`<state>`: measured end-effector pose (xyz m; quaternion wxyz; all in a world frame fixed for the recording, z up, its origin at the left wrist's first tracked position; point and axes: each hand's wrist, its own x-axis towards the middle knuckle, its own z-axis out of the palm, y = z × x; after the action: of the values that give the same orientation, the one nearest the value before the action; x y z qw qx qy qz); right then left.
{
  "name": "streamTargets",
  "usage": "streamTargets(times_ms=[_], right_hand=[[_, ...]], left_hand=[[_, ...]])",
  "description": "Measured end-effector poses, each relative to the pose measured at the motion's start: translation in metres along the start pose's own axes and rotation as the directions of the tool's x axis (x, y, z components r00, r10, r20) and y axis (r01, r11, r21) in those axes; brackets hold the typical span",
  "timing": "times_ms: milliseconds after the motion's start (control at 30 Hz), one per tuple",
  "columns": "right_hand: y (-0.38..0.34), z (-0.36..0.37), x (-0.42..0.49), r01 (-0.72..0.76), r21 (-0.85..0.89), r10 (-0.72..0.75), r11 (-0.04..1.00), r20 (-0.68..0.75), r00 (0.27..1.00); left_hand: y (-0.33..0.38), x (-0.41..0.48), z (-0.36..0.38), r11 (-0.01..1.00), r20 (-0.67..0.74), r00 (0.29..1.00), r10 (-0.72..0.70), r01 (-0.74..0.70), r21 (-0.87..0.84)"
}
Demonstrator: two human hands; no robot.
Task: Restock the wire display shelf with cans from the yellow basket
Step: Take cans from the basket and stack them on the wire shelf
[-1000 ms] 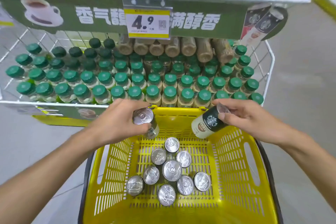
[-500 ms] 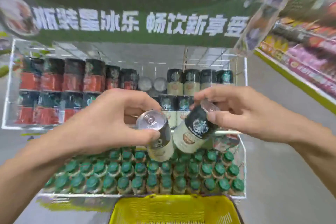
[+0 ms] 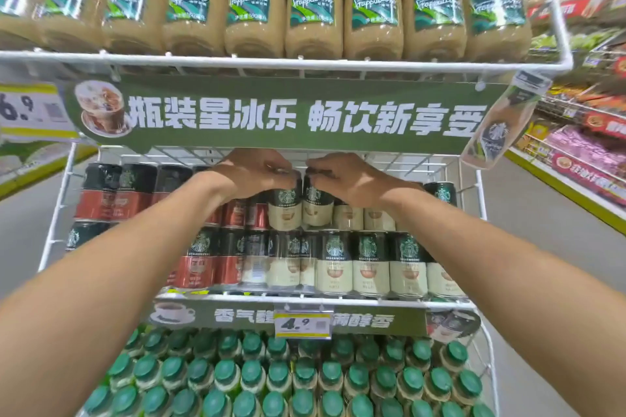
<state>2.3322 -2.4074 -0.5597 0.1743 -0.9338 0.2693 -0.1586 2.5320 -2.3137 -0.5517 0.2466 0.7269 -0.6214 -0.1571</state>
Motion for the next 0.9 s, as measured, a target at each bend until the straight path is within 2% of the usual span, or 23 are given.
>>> streamTargets(times_ms=[167,367,500,667,900], right_hand=[[0.01,0.006,0.018,0.08,-0.183,-0.064,0.98,0.09,0.994],[0.018,0.009,0.026,0.117,-0.263,-0.08,0.958,0.147,0.986],[0.024,0.01,0.034,0.109,-0.276,-0.063,0.955,0.171,0.983],[0.038,0.012,0.033,0.102,-0.211,-0.079,0.972,0.114,0.99],[0.044,0.015,0.038,0.131,-0.195,-0.114,0.972,0.099,0.989]], left_hand=[[-0.023,0.017,0.006,0.991,-0.055,0.998,0.02,-0.027,-0.13],[-0.04,0.023,0.006,0.986,-0.047,0.997,0.058,-0.065,-0.155],[-0.034,0.027,0.002,0.998,-0.018,1.0,0.018,-0.019,-0.055],[-0.029,0.028,0.01,0.991,0.088,0.987,0.136,-0.134,-0.025],[-0.04,0.031,0.019,0.982,0.003,0.982,0.191,-0.191,-0.013]])
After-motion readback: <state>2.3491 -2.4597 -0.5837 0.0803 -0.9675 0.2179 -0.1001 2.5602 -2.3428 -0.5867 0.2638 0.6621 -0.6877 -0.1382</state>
